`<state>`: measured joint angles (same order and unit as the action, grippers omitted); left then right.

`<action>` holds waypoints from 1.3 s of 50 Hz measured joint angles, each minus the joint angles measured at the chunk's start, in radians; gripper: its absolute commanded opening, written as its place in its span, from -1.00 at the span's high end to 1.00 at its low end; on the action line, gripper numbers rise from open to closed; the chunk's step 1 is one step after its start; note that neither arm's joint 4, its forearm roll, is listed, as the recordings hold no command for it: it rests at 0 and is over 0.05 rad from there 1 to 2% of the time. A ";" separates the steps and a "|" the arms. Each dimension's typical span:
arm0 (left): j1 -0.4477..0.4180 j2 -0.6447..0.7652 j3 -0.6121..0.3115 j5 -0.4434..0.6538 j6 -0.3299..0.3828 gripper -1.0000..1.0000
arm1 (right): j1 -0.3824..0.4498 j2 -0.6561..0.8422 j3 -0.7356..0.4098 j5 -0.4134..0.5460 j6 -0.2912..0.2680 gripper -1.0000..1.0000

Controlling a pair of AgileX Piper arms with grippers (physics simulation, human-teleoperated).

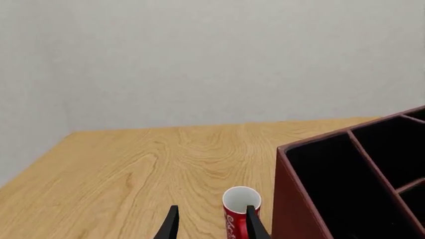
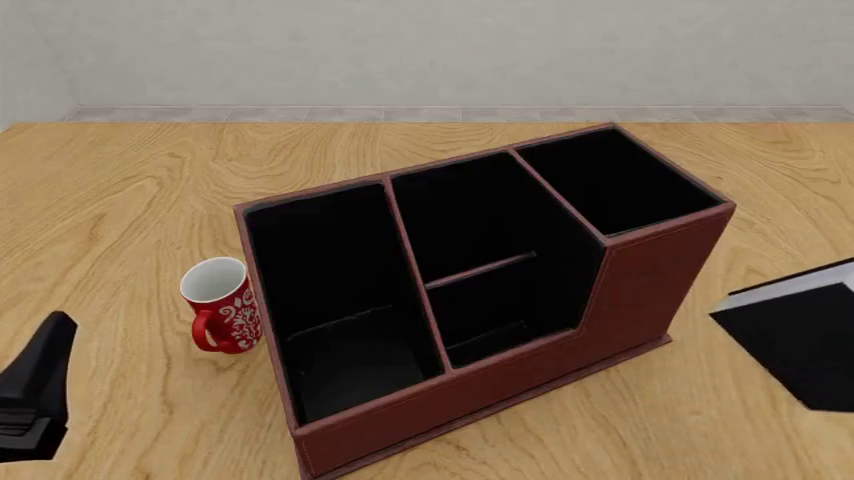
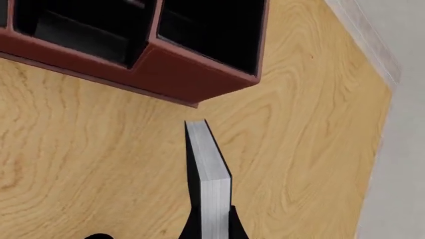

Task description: Pick up the book and place it in the right compartment of the caddy.

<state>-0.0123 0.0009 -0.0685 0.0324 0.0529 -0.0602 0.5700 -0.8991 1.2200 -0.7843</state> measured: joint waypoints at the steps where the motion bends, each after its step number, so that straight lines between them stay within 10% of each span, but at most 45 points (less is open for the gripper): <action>1: 0.000 0.000 -0.001 0.000 0.000 -1.00 | -0.003 -0.002 -0.001 0.000 0.001 1.00; 65: -0.009 0.002 -0.020 0.007 0.000 -1.00 | -0.087 0.101 -0.346 0.000 -0.122 1.00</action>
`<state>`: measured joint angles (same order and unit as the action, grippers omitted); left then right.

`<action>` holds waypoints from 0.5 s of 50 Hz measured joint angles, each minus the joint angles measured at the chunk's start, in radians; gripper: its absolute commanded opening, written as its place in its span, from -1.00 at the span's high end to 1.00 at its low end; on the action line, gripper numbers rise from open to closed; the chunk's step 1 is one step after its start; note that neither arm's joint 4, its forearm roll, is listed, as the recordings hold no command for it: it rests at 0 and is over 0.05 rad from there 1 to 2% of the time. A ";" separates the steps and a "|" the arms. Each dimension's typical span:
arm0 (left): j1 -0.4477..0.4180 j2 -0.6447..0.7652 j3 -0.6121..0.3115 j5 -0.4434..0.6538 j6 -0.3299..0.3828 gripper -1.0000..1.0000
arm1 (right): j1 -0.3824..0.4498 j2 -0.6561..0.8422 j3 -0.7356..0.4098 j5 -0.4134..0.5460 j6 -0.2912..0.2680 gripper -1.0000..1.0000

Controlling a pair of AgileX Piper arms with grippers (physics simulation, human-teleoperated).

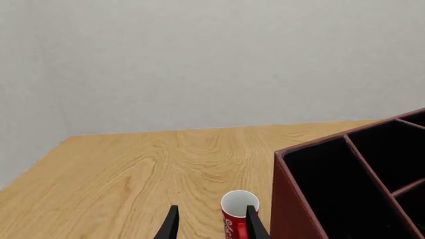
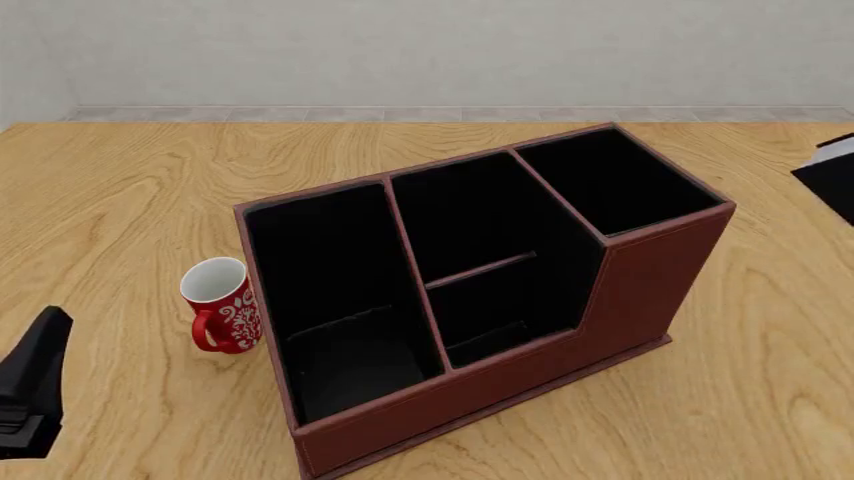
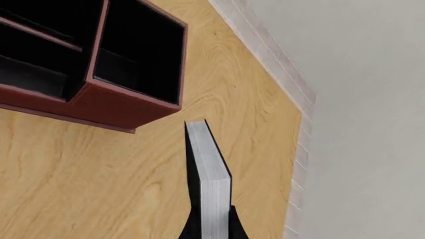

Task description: Pick up the book and place it in the right compartment of the caddy.

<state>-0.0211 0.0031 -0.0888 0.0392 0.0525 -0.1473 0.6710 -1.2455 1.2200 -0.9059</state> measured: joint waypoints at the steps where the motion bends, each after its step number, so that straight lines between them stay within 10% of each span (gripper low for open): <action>1: 0.000 0.000 0.000 0.000 0.000 -1.00 | 0.002 0.004 -0.008 0.000 -0.001 1.00; 25: 0.000 -0.002 0.000 0.002 0.005 -1.00 | 0.131 0.134 -0.240 0.000 0.110 1.00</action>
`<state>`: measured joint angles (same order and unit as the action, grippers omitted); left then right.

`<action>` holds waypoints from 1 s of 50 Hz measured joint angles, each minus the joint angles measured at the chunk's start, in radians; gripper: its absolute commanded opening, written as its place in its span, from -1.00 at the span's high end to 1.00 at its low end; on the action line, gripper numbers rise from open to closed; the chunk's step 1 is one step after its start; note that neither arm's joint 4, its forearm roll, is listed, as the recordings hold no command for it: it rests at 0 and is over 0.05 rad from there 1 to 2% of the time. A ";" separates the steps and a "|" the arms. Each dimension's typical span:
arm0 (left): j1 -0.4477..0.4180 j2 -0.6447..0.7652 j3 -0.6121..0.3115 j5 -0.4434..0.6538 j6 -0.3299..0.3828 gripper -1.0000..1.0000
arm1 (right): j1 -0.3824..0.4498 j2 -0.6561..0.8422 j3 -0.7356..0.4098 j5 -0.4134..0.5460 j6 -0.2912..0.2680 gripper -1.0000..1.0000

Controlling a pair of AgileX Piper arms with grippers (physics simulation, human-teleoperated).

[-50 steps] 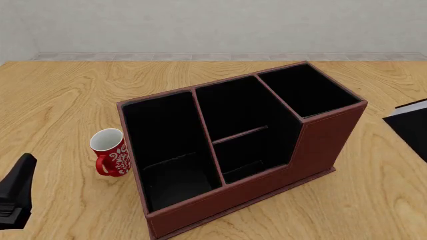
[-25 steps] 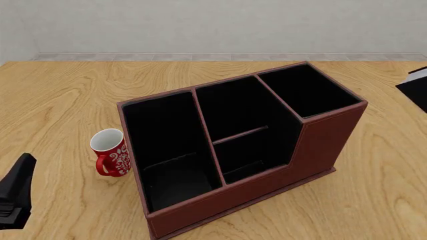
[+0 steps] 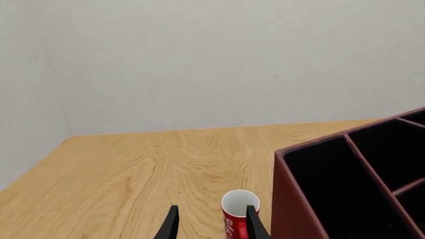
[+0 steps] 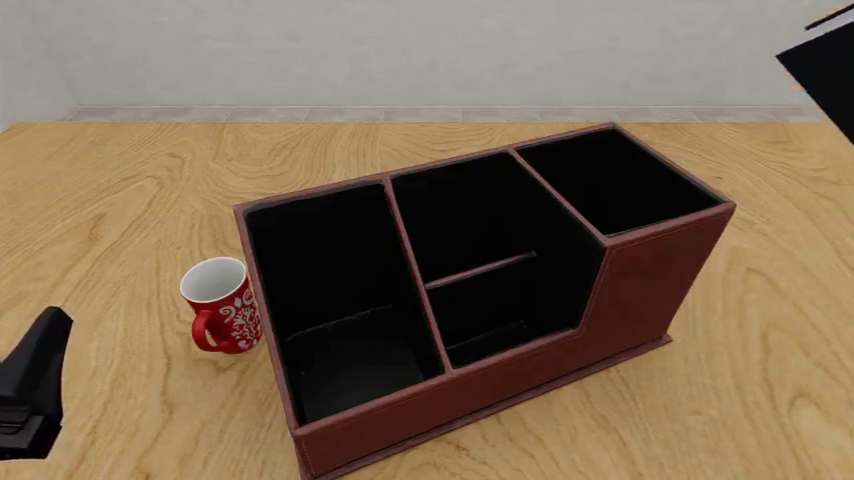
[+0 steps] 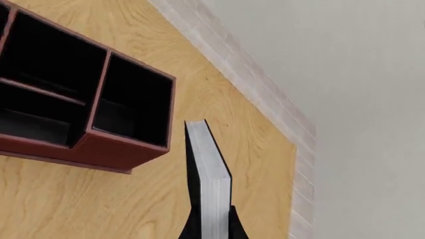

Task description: Pick up the book and place it in the right compartment of the caddy.

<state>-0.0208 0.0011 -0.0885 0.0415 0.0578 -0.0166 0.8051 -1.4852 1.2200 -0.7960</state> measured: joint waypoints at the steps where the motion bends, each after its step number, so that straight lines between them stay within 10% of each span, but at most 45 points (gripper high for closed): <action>1: 0.000 0.000 0.000 0.001 0.000 -1.00 | 0.007 0.008 -0.013 0.000 0.008 1.00; 24: 0.011 -0.001 -0.005 0.016 0.004 -1.00 | 0.153 0.150 -0.197 0.000 0.228 1.00; 50: 0.006 -0.001 -0.013 0.030 0.007 -1.00 | 0.163 0.306 -0.201 0.000 0.291 1.00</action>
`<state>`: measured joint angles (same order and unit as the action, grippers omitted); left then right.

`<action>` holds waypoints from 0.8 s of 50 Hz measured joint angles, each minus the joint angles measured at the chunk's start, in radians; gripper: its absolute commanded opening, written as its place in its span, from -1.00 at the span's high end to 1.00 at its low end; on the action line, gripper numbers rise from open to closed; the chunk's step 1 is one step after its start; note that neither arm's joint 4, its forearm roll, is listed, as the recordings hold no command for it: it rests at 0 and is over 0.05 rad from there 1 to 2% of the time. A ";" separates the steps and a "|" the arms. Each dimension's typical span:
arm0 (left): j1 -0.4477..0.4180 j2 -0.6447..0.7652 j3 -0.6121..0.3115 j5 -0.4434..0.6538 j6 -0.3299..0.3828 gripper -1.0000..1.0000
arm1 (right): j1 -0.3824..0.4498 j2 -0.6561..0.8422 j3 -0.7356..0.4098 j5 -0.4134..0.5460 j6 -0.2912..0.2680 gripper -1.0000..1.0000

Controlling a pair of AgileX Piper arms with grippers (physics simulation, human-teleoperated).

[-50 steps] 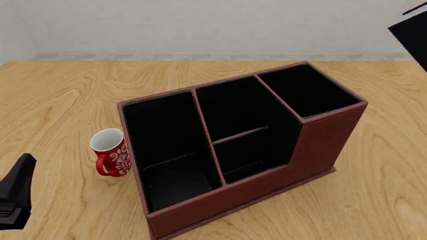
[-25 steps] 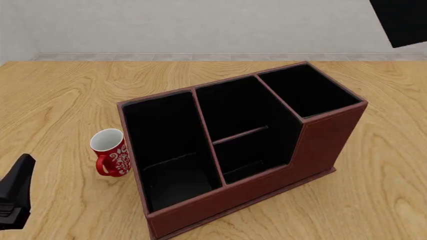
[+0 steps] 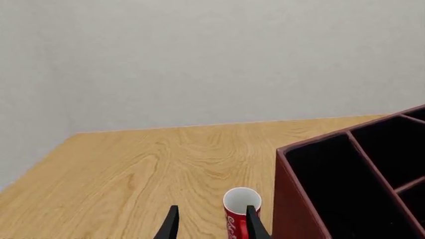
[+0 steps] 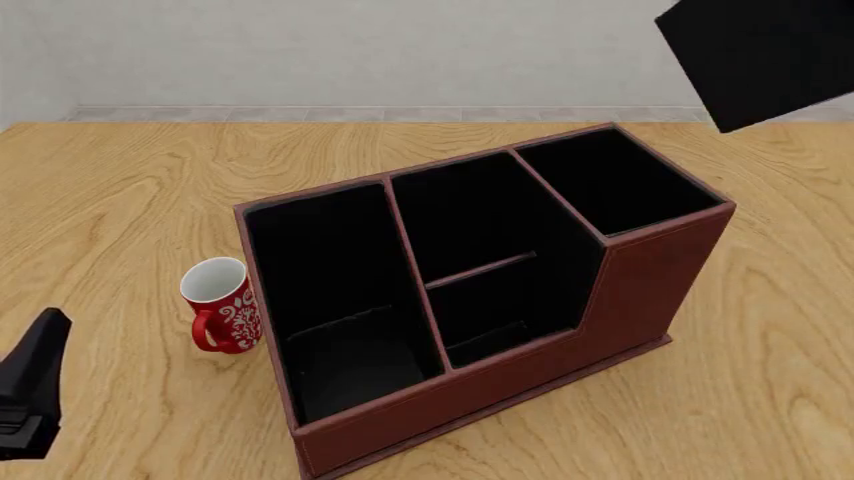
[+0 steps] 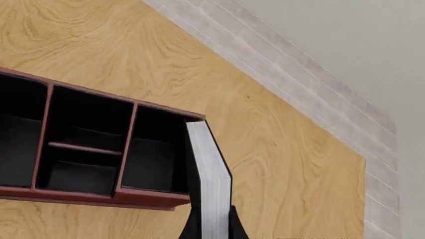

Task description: Pick up the book and place it in the right compartment of the caddy.

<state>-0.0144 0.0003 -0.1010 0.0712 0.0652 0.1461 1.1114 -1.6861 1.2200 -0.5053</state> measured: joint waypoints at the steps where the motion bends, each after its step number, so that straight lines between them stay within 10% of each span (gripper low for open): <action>1: 0.000 0.000 0.001 0.000 0.000 -1.00 | -0.001 0.006 0.001 0.000 -0.002 1.00; 40: 0.008 0.000 0.016 -0.002 0.001 -1.00 | 0.031 0.155 -0.001 0.000 -0.045 1.00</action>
<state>-0.0062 0.0002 -0.0846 0.0690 0.0666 0.1768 1.2662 -1.6876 1.2200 -0.5503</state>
